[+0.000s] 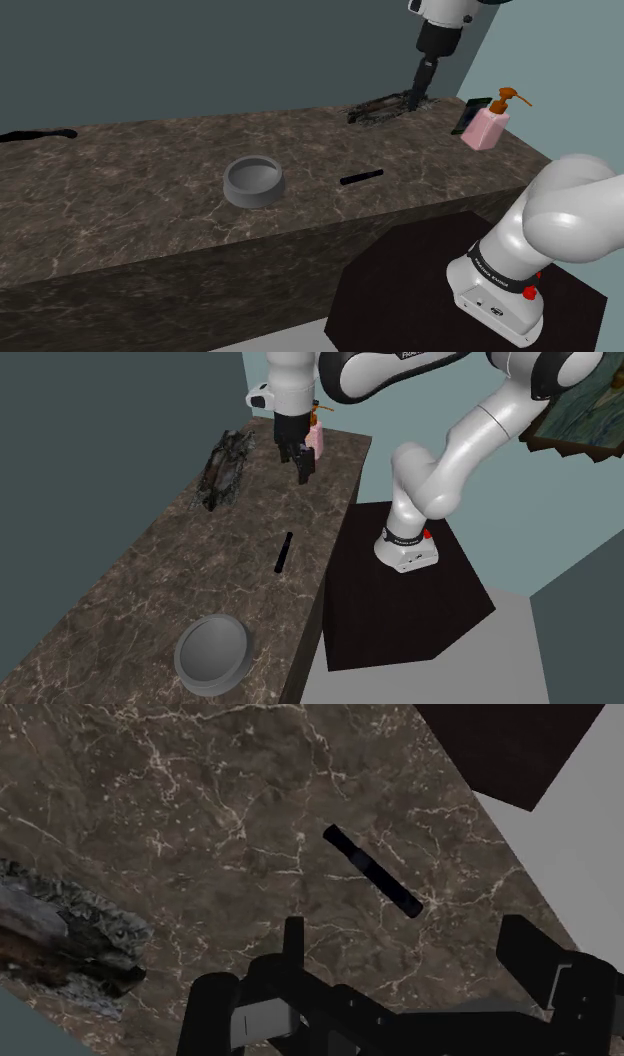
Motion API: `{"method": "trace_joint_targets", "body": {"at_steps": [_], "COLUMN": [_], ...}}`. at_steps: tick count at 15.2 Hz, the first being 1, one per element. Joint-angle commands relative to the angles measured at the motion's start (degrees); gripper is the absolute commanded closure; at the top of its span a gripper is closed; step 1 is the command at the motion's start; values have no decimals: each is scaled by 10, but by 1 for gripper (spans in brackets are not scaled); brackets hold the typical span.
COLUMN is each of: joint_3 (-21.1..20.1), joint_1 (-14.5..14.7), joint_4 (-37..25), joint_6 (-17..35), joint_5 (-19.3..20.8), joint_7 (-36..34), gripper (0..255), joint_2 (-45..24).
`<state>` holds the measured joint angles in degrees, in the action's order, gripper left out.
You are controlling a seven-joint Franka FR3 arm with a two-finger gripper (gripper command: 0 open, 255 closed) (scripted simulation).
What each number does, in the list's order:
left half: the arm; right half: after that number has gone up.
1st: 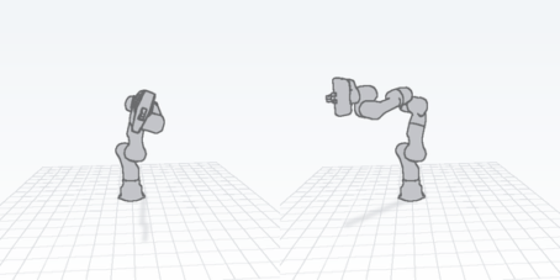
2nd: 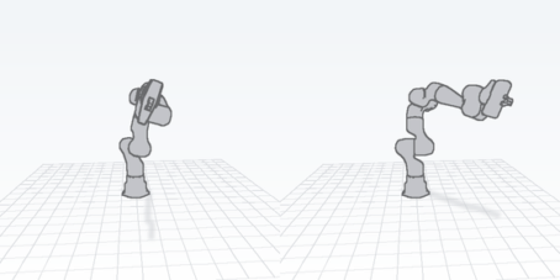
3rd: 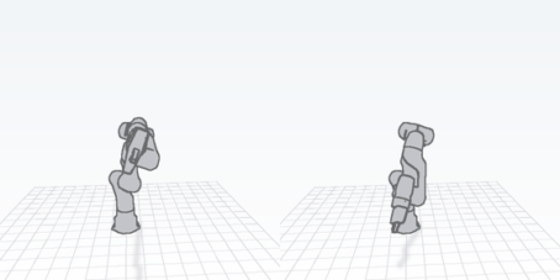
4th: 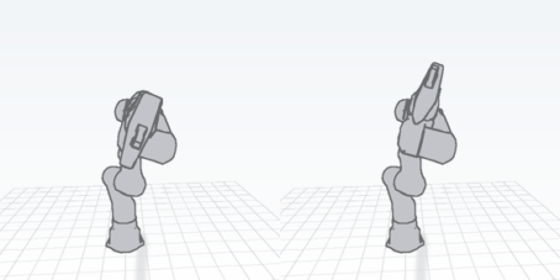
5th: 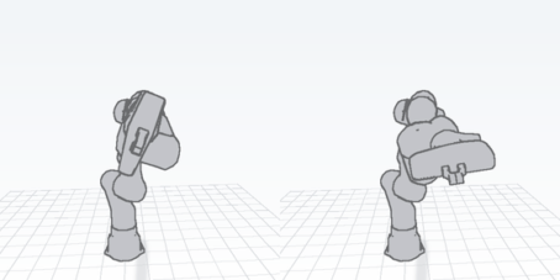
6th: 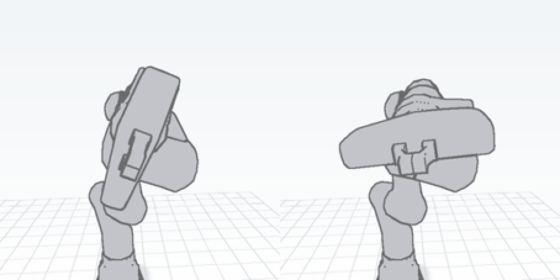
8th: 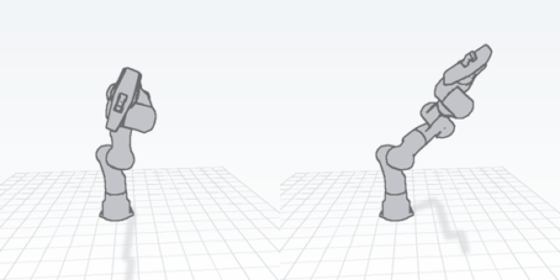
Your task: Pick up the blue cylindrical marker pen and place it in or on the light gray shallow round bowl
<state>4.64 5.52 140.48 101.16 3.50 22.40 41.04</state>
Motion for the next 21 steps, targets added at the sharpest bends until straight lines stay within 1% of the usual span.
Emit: {"method": "trace_joint_targets", "body": {"at_steps": [1, 5, 9, 16, 21], "joint_3": [9, 27, 45, 79, 84], "joint_1": [16, 47, 78, 133, 135], "joint_4": [26, 80, 125, 178, 188], "joint_6": [40, 128, 221, 394, 446], "joint_5": [7, 19, 32, 45, 42], "joint_7": [46, 131, 216, 367, 370], "gripper": [0, 0, 0, 0, 0], "joint_2": [-10, -40, -85, -198, -240]}}
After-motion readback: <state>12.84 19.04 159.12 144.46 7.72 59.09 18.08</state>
